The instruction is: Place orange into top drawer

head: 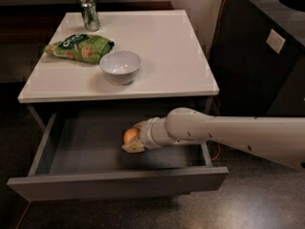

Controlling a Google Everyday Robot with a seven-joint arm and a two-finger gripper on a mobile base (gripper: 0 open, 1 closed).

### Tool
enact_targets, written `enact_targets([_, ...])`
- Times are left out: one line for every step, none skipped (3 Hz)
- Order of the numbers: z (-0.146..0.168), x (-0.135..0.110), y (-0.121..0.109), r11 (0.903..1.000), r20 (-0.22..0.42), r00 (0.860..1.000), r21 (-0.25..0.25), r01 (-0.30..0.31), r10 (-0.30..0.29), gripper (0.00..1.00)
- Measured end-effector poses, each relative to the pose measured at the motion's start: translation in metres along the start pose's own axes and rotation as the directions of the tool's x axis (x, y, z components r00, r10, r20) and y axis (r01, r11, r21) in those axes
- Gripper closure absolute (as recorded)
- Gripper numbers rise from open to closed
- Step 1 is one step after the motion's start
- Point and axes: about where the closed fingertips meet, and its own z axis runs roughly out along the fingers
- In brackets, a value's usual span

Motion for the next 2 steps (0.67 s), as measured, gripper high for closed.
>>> enact_targets([-0.0146,-0.0112,-0.0054,0.9988,0.023,0.999,-0.035,-0.033,0.034,0.0])
enact_targets([-0.0152,-0.0119,-0.0046,0.9986,0.022,0.999,-0.041,-0.034,0.035,0.0])
